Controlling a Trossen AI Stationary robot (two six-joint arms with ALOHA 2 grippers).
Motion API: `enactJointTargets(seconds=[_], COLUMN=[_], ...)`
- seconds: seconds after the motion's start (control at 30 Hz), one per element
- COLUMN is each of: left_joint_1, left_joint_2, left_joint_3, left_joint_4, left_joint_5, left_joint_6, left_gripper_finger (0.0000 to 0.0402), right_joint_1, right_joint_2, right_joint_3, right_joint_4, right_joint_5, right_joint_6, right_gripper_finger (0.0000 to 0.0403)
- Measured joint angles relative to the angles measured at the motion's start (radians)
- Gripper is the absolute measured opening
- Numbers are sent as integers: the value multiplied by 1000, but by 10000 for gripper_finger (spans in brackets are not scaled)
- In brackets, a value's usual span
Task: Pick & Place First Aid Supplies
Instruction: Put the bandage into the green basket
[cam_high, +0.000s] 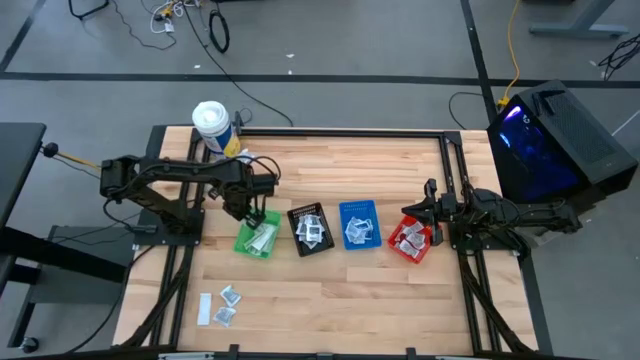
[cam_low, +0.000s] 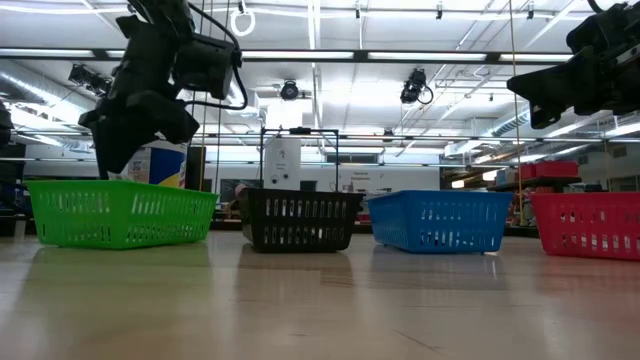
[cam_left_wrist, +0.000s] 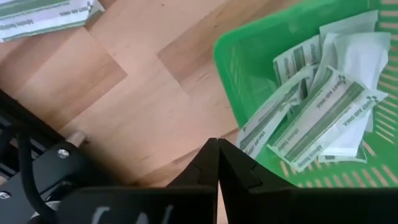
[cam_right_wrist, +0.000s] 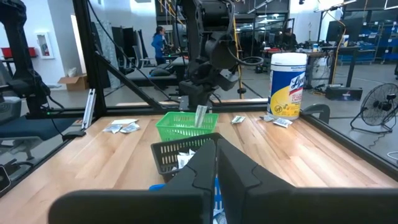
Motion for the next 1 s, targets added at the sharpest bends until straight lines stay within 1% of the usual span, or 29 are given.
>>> enactJointTargets(seconds=[0.17,0.37,0.5,0.7,0.87,1.0], left_joint_1=[-5,-10,-10,-17,-23,-44], left_joint_2=[0,0,-19,-40,-47,-47], left_joint_3=[0,0,1,50,74,75], left_joint_4=[0,3,6,17,82,132], left_joint_5=[22,55,58,55,53,84], left_joint_6=[0,6,7,8,12,8], left_gripper_finger=[3,8,4,7,3,8], right_joint_1=[0,0,0,0,0,0], right_joint_2=[0,0,0,0,0,0], right_joint_3=[0,0,0,0,0,0], right_joint_4=[0,0,0,0,0,0], right_joint_5=[0,0,0,0,0,0], right_joint_6=[0,0,0,0,0,0], right_gripper_finger=[23,23,23,23,23,23])
